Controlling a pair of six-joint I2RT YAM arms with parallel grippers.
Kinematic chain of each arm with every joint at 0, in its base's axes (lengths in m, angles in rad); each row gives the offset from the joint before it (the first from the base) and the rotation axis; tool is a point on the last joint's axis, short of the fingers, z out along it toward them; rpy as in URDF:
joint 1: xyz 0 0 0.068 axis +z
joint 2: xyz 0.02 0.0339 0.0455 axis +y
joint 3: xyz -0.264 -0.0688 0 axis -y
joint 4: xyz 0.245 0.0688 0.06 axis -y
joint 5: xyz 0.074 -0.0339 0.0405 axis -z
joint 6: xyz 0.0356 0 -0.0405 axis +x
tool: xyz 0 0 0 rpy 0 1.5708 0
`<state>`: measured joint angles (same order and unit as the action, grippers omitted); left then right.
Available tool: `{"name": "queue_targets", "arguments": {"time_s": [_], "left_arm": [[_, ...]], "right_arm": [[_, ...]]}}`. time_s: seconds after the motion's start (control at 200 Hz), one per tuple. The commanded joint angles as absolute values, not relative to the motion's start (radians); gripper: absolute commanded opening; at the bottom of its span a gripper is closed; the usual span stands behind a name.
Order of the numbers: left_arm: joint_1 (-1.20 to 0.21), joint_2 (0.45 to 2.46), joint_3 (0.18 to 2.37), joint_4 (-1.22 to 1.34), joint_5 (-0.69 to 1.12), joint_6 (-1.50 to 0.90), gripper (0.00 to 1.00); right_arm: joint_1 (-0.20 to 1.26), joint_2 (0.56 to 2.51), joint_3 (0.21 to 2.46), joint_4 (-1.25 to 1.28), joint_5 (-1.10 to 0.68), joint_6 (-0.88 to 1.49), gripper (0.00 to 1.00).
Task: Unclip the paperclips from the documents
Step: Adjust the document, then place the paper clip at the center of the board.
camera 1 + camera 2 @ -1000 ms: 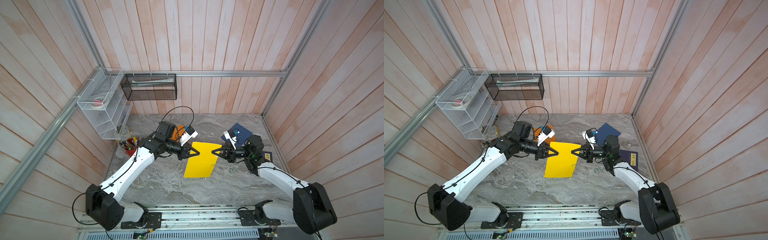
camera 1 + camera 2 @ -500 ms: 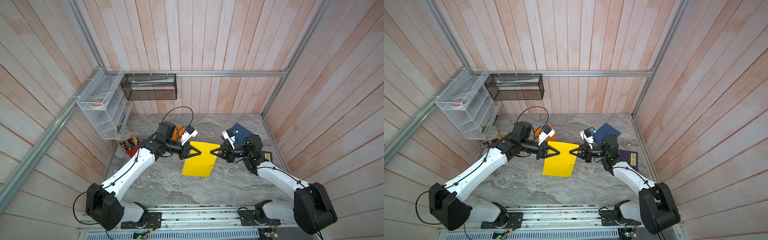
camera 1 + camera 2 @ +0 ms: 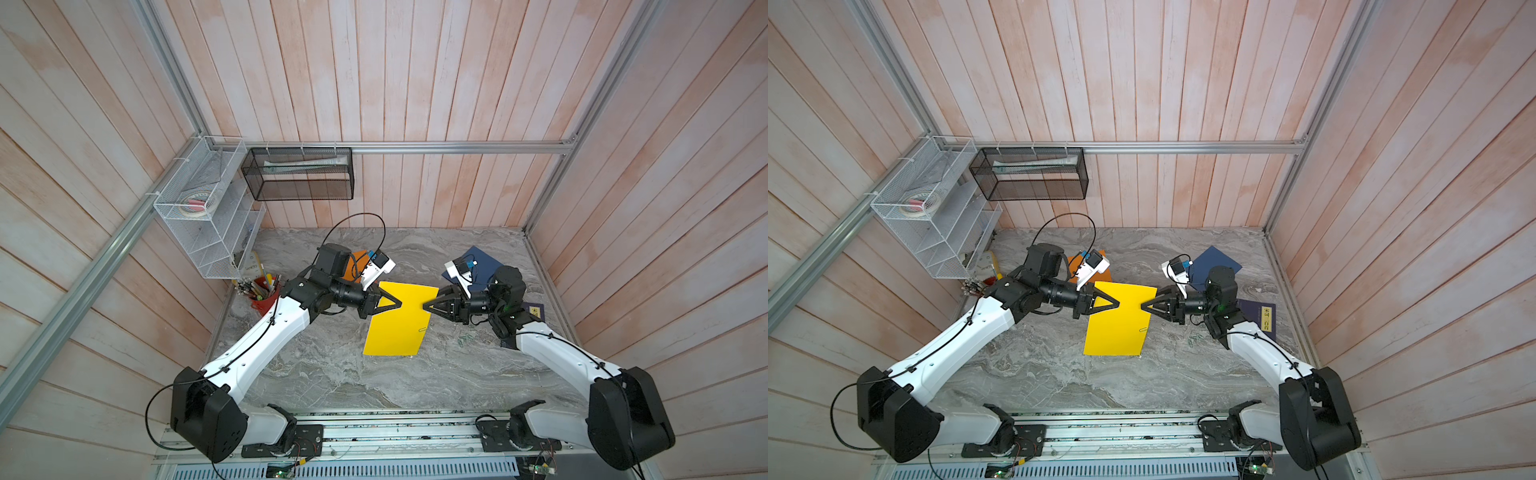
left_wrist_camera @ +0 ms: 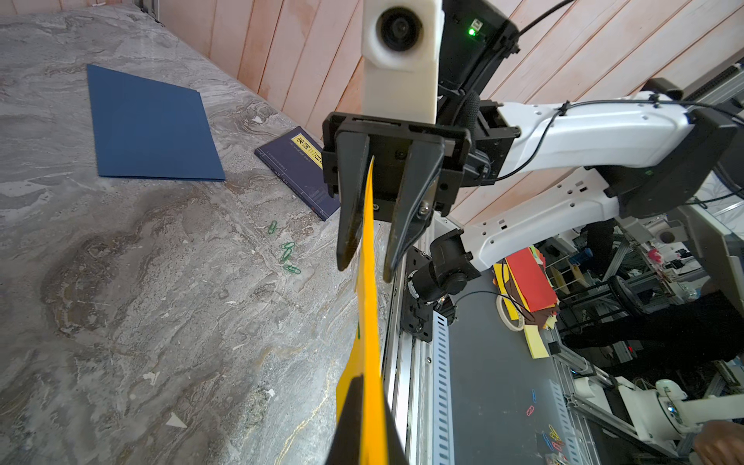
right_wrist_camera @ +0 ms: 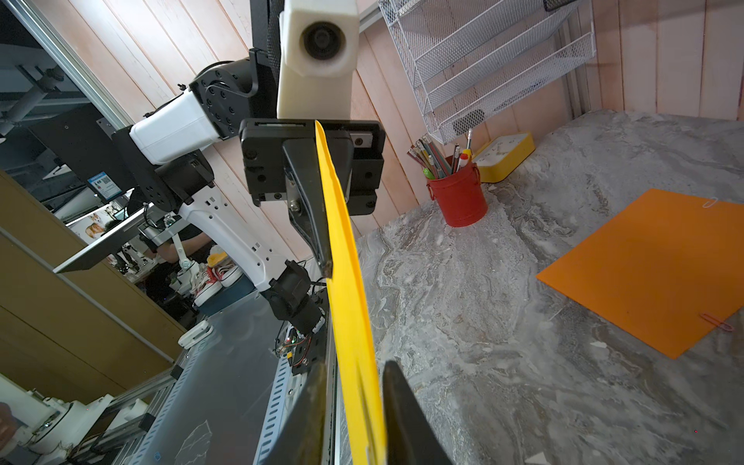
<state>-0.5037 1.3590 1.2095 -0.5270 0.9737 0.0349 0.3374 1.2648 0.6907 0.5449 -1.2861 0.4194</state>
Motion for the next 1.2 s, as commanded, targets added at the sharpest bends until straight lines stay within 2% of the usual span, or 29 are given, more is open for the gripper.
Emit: {"name": "queue_targets", "arguments": {"time_s": [0.0,0.13,0.34,0.88,1.195], "left_arm": [[-0.497,1.333,1.201,-0.531,0.972,0.058,0.00],[-0.493,1.330,1.204,-0.537,0.972,0.063,0.00],[-0.485,1.327,1.207,-0.554,0.970,0.076,0.00],[-0.464,1.318,1.201,-0.565,0.966,0.087,0.00],[-0.461,1.322,1.203,-0.581,0.968,0.098,0.00]], "right_arm": [[0.332,1.249,0.735,0.419,-1.331,0.335,0.28],[0.333,1.246,0.743,0.317,-1.324,0.261,0.29],[0.327,1.235,0.730,0.321,-1.323,0.264,0.27],[0.323,1.242,0.734,0.298,-1.335,0.258,0.16],[0.322,1.252,0.742,0.298,-1.333,0.259,0.05]]}}
